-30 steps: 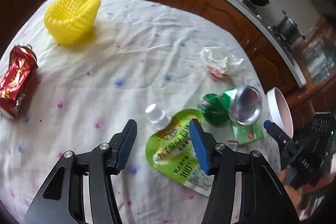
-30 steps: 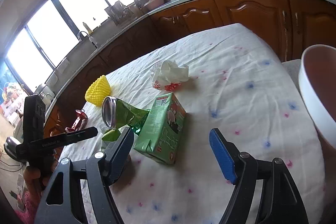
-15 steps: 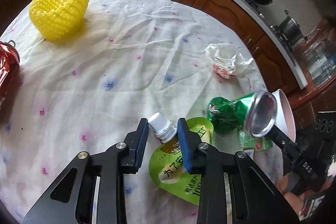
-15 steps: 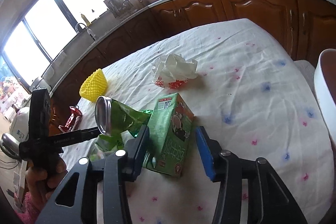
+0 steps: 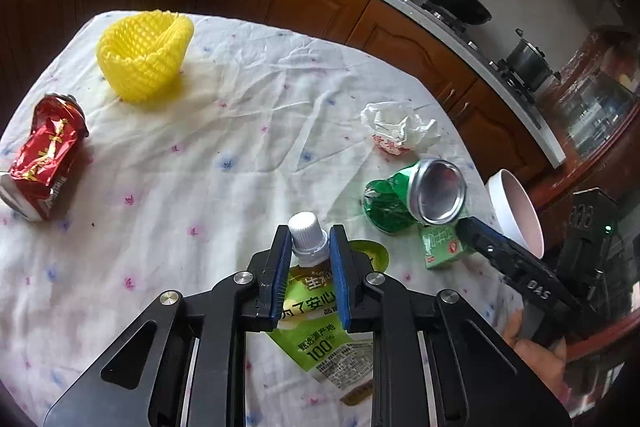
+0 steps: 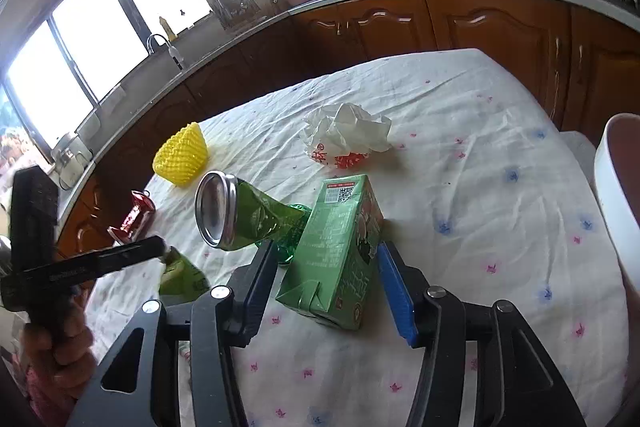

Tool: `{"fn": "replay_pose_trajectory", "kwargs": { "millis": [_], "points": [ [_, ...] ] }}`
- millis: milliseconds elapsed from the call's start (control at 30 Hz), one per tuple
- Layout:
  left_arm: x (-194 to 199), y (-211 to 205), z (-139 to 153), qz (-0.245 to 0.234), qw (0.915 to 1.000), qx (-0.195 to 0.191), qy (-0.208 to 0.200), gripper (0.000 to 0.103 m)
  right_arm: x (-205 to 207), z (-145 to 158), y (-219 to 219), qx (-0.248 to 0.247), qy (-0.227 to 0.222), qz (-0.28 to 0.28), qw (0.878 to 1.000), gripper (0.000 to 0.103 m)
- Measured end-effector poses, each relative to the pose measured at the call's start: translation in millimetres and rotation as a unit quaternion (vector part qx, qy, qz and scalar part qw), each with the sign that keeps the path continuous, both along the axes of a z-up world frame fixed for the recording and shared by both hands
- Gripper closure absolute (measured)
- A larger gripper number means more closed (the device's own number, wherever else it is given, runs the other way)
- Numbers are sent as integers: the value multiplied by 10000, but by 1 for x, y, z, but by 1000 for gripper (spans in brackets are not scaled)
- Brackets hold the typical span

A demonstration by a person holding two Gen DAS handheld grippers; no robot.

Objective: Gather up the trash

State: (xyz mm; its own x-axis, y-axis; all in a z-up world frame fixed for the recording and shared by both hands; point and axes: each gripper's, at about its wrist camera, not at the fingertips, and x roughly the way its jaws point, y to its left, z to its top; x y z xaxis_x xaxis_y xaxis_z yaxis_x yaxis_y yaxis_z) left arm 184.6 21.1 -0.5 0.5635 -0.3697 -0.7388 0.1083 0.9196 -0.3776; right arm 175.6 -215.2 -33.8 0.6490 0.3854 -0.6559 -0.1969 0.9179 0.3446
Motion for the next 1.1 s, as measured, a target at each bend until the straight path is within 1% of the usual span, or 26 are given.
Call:
{"fn": "replay_pose_trajectory", "kwargs": {
  "millis": [67,100,133,200,267,333,367,400,433,500,600,633,667,733,800,833,867,1033,1100],
  "points": [
    [-5,-2,5,-19,10000,30,-88,85,0,-2,3,-92,9,8,10000,49],
    [-7,-3,7,-37,9999,41,-127,85,0,-4,5,-211,26,1,9998,51],
    [-10,-5,11,-63,9998,69,-188,85,-1,-5,6,-215,26,25,9998,52],
    [-16,-9,17,-105,9994,117,-297,85,-6,-2,6,-157,-57,52,9998,66],
    [-22,-14,25,-176,9988,119,-438,85,-12,3,5,-276,-143,-23,9995,66],
    [-28,-21,35,-272,9978,146,-590,86,-19,9,-2,-103,-221,-28,9997,67],
    [-32,-25,40,-338,9971,134,-666,86,-22,12,-5,-79,-259,-48,9996,70],
    [-35,-30,46,-424,9963,107,-739,86,-27,16,-10,-69,-333,-88,9994,89],
    [-37,-33,49,-474,9957,108,-789,86,-30,19,-13,-72,-345,-134,9993,101],
    [-42,-44,56,-586,9939,165,-921,86,-38,25,-24,52,-406,-211,9989,103],
    [-46,-55,62,-685,9922,203,-1016,86,-47,31,-39,34,-493,-329,9982,103],
    [-46,-57,64,-720,9919,193,-1029,86,-48,31,-42,45,-484,-330,9983,102],
    [-47,-58,64,-729,9917,201,-1039,86,-48,31,-44,121,-442,-283,9986,96],
    [-48,-60,65,-724,9915,252,-1053,86,-49,29,-47,244,-394,-274,9986,94],
    [-49,-58,65,-691,9918,275,-1038,86,-50,27,-43,146,-359,-188,9991,75],
    [-50,-57,64,-668,9920,285,-1028,86,-50,26,-40,140,-365,-97,9992,54],
    [-49,-56,64,-647,9923,293,-1015,86,-50,25,-37,119,-378,-45,9992,40],
    [-49,-53,61,-587,9932,302,-957,86,-40,15,-15,-356,-301,218,9987,40],
    [-48,-54,61,-591,9932,302,-953,86,-33,8,-10,-566,-207,239,9979,42]
  ]
}}
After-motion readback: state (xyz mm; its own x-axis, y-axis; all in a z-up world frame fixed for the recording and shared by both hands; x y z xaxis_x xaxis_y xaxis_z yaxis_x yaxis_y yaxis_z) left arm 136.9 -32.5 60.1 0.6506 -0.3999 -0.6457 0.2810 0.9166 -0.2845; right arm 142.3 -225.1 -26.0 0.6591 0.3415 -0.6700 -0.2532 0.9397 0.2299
